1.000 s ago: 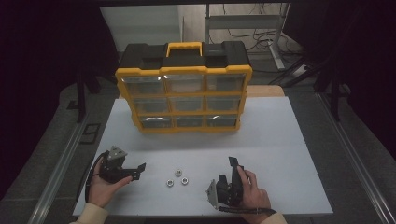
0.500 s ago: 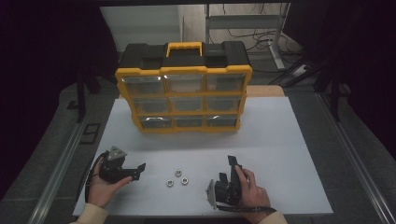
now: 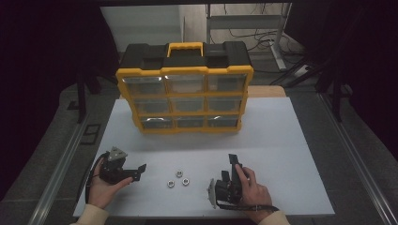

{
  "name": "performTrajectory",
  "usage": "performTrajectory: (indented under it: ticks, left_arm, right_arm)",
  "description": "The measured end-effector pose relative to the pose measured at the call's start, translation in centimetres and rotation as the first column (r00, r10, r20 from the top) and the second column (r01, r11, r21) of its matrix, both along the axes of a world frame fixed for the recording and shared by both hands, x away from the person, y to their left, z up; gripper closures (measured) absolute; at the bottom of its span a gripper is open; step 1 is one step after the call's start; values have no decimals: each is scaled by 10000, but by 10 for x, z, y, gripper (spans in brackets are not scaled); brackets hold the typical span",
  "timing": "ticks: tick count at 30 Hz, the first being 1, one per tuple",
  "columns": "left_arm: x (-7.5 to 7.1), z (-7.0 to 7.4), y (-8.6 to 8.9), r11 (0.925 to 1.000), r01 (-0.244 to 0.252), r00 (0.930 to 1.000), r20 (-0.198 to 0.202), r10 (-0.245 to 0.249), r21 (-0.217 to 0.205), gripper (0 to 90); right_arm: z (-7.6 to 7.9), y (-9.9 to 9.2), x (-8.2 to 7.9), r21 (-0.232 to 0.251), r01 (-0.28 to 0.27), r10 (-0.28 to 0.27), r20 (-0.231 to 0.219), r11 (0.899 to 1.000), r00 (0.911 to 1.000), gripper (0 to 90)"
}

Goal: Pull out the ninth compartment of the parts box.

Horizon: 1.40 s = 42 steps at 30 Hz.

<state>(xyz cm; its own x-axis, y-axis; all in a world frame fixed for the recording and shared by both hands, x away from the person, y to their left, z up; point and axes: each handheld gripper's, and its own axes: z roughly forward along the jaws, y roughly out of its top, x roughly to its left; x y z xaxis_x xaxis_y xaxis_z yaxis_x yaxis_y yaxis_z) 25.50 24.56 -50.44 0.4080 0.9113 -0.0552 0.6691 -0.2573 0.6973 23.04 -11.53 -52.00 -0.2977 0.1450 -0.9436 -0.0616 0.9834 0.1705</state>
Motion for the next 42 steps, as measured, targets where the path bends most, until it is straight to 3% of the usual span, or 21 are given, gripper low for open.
performTrajectory:
  ticks: [3,4,14,18,22,25,26,33,35,36,39,40,42]
  left_arm:
    - [0,0,0,10000,5,10000,-3,-5,9,100]
    - [0,0,0,10000,0,10000,-2,0,5,100]
    - [-1,1,-1,10000,37,10000,15,-37,27,100]
    - [-1,1,-1,10000,34,10000,22,-34,7,100]
    - [-1,1,-1,10000,21,10000,39,-21,2,100]
    - [-1,1,-1,10000,29,10000,35,-29,7,100]
    - [-1,1,-1,10000,32,10000,36,-32,9,100]
    - [-1,1,-1,10000,47,10000,18,-47,9,100]
    - [-1,1,-1,10000,75,10000,-6,-75,24,100]
    - [-1,1,-2,10000,78,10000,-7,-78,24,100]
    - [-1,1,-2,10000,86,10000,1,-86,20,100]
    - [-1,1,-2,10000,90,10000,-3,-90,20,100]
    - [-1,1,-1,10000,79,10000,7,-79,9,100]
  right_arm:
    - [0,0,1,-90,96,-94,251,9999,9996,151]
    - [0,0,2,6,-12,12,37,10000,10000,150]
    - [0,2,8,-63,95,-92,379,9999,9992,151]
    - [0,2,12,14,53,-53,155,10000,9999,152]
    - [-1,4,15,-63,86,-83,424,9999,9991,155]
    - [-1,5,19,-91,7,-5,131,10000,9999,157]
    - [-3,6,19,-42,80,-78,486,10000,9988,157]
    - [-5,9,25,-151,171,-160,682,9997,9975,166]
    - [-4,9,29,-80,-86,87,137,9999,9999,170]
    - [-5,9,29,-198,105,-90,750,9997,9971,171]
    - [-5,9,32,-233,186,-167,786,9996,9968,174]
    - [-4,9,35,-215,73,-64,405,9997,9992,175]
    - [-5,10,36,-276,217,-194,804,9994,9966,178]
